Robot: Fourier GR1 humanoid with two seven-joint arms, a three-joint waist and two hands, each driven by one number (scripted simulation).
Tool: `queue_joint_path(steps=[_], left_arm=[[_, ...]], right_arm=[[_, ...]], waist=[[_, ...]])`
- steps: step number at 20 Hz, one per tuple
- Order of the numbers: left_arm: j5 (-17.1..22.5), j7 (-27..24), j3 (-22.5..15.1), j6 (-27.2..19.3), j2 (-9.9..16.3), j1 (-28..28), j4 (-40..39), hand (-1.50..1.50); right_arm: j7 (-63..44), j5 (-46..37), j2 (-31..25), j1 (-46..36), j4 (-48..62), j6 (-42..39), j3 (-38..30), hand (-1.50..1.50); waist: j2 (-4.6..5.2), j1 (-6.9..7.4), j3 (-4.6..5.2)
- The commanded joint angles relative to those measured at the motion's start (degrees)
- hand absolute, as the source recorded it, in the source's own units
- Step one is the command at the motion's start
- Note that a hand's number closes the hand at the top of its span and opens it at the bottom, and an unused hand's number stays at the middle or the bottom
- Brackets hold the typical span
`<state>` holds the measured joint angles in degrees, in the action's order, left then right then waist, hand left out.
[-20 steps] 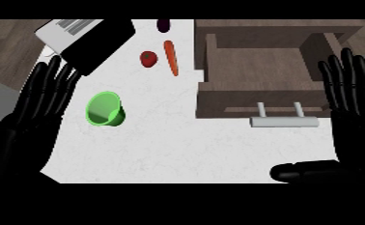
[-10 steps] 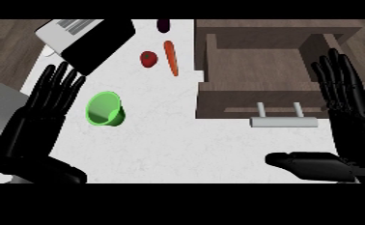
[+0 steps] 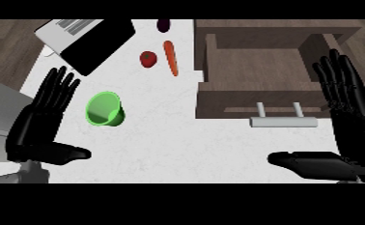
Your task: Pick up the cup, place it into the drawer and close the drawer
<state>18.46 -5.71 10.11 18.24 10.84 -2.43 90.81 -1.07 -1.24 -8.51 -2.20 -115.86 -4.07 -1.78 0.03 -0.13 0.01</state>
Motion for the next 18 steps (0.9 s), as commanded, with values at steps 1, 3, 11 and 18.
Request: queue_joint_path(steps=[1,3,11,18], left_arm=[[-5.8,-9.5,0.5,0.8,-0.9,0.3,-10.7,-1.5],[-5.3,-7.7,2.6,0.3,1.6,-3.0,-13.6,-1.5],[-12.3,-20.9,3.4,-0.7,2.3,-4.0,-30.3,-1.5],[-14.8,-34.2,5.9,0.9,5.0,-16.6,-56.3,-1.5]], right_arm=[[3.5,0.7,0.1,2.7,0.9,-1.5,-0.9,-1.5],[-0.1,-0.4,0.2,0.6,0.8,-1.0,-0.3,-1.5],[3.1,1.1,0.2,0.0,3.4,-2.3,-2.8,-1.5],[0.2,3.0,-1.4,-0.3,0.6,-4.6,-4.2,-1.5]], waist=[[0.05,-0.21,0.01],[0.0,-0.06,0.01],[-0.01,-0.01,0.0],[0.07,-0.44,0.04]])
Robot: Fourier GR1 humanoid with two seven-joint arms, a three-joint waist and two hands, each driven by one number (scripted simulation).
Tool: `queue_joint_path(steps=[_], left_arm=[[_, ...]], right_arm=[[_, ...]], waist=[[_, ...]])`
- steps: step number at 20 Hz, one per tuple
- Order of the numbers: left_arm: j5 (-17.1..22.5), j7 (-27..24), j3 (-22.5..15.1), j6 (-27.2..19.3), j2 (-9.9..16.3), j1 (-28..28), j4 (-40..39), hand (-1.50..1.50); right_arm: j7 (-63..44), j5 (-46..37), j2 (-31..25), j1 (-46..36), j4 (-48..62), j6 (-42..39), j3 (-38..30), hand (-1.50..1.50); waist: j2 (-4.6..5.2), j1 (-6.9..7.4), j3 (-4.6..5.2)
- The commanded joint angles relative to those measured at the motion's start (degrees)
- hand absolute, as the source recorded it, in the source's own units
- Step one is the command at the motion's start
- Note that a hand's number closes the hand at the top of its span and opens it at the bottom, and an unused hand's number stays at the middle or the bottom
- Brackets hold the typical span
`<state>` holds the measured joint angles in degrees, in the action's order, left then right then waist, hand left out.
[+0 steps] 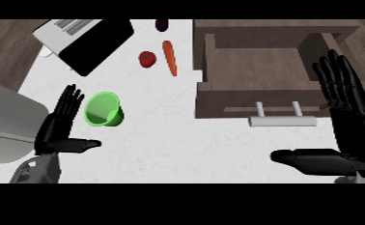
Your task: Pick up the cup, place it into the drawer and close the drawer
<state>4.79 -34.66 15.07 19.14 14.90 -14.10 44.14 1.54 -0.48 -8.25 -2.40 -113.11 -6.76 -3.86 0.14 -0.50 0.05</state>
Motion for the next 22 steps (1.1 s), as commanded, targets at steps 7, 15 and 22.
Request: queue_joint_path(steps=[7,15,22], left_arm=[[-4.6,-19.1,2.2,1.4,4.0,-11.2,-28.9,-1.5],[-5.4,-22.7,2.4,-1.5,3.4,-13.7,-32.4,-1.5],[-5.9,-25.0,2.1,1.7,3.9,-13.5,-33.8,-1.5]], right_arm=[[0.8,1.3,-0.6,-1.4,2.2,-2.5,-0.8,-1.5],[-1.7,1.0,-0.2,-0.4,-2.2,-1.7,-0.7,-1.5],[0.1,-3.8,2.5,-0.9,0.8,0.1,3.5,-1.5]], waist=[[0.3,-0.72,0.11],[0.41,-1.21,0.18],[0.58,-1.16,0.23]])
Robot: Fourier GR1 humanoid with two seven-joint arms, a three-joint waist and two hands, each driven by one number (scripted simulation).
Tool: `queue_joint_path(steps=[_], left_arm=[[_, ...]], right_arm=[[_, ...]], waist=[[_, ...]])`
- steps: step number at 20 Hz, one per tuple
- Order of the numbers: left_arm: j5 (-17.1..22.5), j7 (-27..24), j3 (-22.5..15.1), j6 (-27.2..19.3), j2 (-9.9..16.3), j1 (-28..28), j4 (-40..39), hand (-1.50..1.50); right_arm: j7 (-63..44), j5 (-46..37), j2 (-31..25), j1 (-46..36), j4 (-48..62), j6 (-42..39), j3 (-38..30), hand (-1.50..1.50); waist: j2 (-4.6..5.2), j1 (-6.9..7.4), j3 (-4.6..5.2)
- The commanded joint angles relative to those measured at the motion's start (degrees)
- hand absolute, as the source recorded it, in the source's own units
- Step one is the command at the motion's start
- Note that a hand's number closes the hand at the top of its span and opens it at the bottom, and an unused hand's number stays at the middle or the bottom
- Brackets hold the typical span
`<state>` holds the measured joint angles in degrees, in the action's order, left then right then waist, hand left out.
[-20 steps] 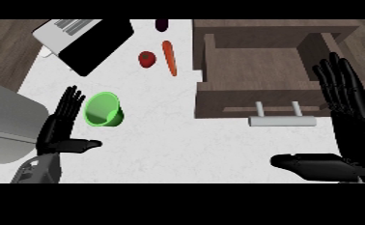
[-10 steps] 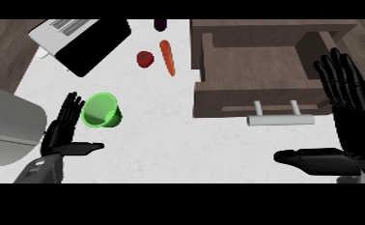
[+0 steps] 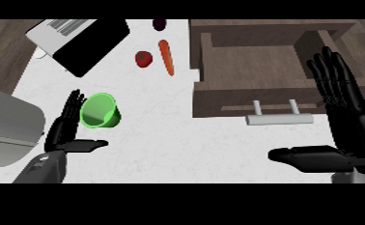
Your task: Pick up the cup, place it into the drawer and close the drawer
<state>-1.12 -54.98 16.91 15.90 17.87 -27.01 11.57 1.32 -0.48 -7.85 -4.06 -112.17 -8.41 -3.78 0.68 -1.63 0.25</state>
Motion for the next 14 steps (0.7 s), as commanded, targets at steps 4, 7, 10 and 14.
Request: queue_joint_path(steps=[4,7,10,14], left_arm=[[-0.4,-6.0,0.0,4.1,-1.2,-0.9,-1.6,-1.5],[-0.5,-4.7,0.0,4.0,-1.1,-2.1,-2.0,-1.5],[0.6,-5.3,0.6,6.9,-2.5,-1.8,-1.8,-1.5],[0.6,-5.6,0.2,11.4,-2.0,-1.2,-1.3,-1.5]], right_arm=[[0.6,0.0,0.3,-0.4,0.8,-0.1,-0.1,-1.5],[-3.7,0.2,0.5,-1.2,-2.8,0.5,0.5,-1.5],[-1.8,2.4,-1.2,-0.5,-1.0,-1.6,-1.7,-1.5],[2.1,0.5,-0.5,-0.3,3.6,-1.3,-1.3,-1.5]], waist=[[0.09,-0.19,0.02],[0.0,-0.31,0.03],[0.1,-0.46,0.04],[0.17,0.04,0.0]])
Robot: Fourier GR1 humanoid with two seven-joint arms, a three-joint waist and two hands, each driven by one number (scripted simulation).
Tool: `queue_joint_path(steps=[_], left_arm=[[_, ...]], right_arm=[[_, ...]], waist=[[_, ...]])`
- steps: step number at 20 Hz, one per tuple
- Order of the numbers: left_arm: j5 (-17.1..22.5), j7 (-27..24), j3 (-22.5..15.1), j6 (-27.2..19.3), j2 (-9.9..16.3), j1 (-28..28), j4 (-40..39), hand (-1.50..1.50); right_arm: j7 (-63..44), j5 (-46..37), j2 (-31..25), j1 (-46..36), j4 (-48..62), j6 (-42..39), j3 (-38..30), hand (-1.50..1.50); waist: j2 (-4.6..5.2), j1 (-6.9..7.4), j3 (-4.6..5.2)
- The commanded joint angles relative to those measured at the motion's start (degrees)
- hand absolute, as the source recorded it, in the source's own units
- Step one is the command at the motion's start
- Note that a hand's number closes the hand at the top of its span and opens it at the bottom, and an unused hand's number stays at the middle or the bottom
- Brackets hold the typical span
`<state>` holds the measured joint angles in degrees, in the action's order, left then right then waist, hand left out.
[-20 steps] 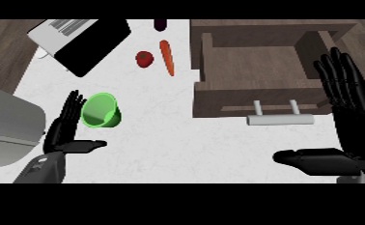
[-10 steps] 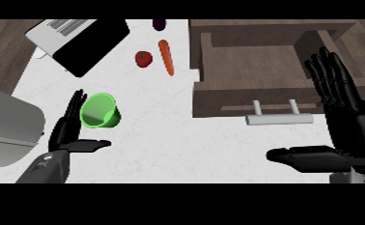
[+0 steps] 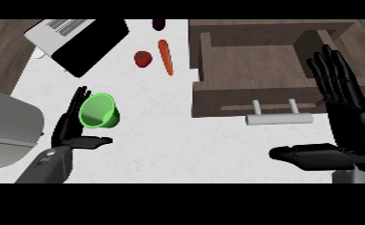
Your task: Pick up the cup, place it into the drawer and close the drawer
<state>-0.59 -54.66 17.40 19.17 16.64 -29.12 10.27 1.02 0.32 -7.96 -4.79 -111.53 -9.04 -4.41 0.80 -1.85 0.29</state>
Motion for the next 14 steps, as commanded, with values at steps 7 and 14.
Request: queue_joint_path(steps=[7,14], left_arm=[[1.3,-3.5,-0.1,11.6,-2.9,-2.0,1.5,1.5],[2.5,-4.4,-0.6,18.8,-4.9,-0.4,3.1,1.5]], right_arm=[[1.1,0.6,0.3,2.6,-0.3,-1.0,0.1,-1.5],[0.1,0.1,0.8,0.7,0.5,-0.4,0.9,-1.5]], waist=[[-0.2,-0.36,-0.04],[-0.09,0.09,0.01]])
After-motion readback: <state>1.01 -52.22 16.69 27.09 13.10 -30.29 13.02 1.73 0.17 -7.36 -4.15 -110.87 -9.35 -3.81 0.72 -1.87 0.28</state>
